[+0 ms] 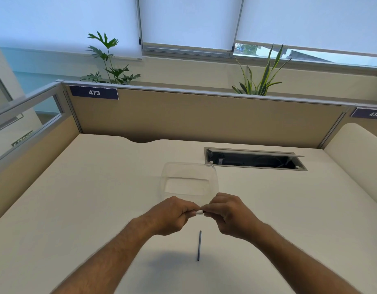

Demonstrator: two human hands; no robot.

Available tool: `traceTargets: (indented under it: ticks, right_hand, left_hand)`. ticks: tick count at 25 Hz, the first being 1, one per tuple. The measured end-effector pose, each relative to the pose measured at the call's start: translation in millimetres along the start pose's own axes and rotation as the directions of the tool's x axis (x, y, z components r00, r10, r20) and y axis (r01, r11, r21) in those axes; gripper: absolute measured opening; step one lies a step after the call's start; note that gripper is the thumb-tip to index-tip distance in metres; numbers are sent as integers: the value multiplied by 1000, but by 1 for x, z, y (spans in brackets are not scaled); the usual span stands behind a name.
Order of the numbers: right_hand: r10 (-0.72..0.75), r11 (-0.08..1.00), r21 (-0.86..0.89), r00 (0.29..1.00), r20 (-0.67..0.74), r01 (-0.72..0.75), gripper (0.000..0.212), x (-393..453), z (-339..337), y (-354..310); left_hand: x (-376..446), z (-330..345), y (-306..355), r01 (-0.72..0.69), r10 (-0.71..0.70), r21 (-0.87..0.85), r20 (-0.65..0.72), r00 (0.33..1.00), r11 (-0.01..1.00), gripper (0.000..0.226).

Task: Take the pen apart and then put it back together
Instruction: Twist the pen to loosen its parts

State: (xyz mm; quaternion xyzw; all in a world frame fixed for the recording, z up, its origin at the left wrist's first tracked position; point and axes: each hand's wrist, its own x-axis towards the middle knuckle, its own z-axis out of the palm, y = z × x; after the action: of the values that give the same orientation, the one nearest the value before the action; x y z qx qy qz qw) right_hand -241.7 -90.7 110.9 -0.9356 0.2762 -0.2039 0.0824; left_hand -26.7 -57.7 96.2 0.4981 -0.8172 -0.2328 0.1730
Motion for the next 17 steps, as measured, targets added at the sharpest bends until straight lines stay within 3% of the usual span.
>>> traceTargets:
  ticks: [4, 8, 11, 17]
  right_hand:
    - [61, 997, -50, 998, -3, -61, 14, 3, 0, -3]
    - [196, 980, -60, 975, 109, -190, 33, 5, 0, -2]
    - [174, 982, -103, 966, 192, -157, 21, 10, 0, -3]
    - [266, 963, -82, 952, 150, -256, 17, 14, -6, -3]
  left_hand:
    - [-2, -1, 1, 43, -44, 32, 40, 998, 999, 23]
    - [-2, -3, 3, 74, -73, 68, -12, 997, 995, 20]
    - [-1, -3, 4, 85, -82, 102, -28, 996, 991, 19]
    - [-2, -2, 3, 80, -83, 204, 4, 997, 976, 21]
